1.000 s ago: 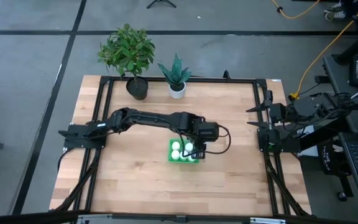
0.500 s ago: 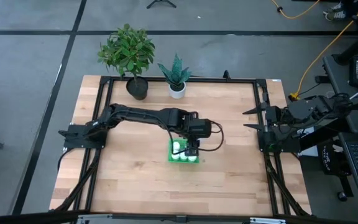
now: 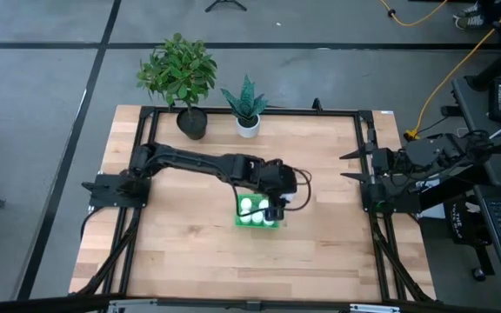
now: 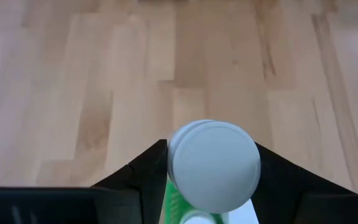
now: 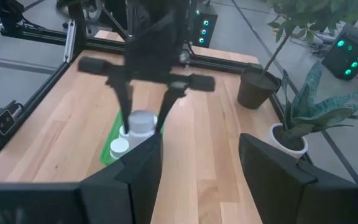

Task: Pick and place pill bottles into a basket
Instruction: Put the white pill bottle into the green bin

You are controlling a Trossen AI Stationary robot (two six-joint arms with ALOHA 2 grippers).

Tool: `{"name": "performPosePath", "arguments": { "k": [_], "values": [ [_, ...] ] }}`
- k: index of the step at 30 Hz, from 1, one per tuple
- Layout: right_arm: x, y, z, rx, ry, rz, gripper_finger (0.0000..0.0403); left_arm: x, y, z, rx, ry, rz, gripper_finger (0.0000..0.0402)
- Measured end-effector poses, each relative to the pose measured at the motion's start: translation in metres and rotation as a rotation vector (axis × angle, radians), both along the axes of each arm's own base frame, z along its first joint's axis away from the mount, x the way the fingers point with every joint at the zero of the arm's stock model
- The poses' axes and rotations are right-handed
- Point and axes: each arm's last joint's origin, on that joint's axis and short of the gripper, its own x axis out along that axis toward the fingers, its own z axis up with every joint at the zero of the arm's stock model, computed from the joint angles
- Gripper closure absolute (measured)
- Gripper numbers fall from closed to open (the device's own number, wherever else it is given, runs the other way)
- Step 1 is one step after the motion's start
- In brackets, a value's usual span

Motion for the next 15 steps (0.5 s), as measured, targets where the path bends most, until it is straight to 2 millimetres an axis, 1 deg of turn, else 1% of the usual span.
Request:
{"name": "performPosePath", "arguments": {
  "k": [4, 8, 10, 15],
  "values": [
    [0.0, 0.0, 0.0, 0.002, -0.004, 0.0, 0.0191, -0.002, -0.005, -0.01, 0.008, 0.039, -0.019, 0.0225],
    [0.0, 0.0, 0.001, 0.013, -0.012, -0.005, 0.0191, -0.008, -0.006, -0.037, -0.007, 0.125, -0.022, 0.0225],
    [0.001, 0.0, 0.003, 0.03, -0.03, -0.01, 0.0191, -0.007, -0.008, -0.04, -0.03, 0.101, -0.04, 0.0225],
    [0.002, 0.001, 0.006, 0.045, -0.065, -0.01, 0.0191, -0.009, -0.012, -0.048, -0.032, 0.12, -0.059, 0.0225]
  ]
}}
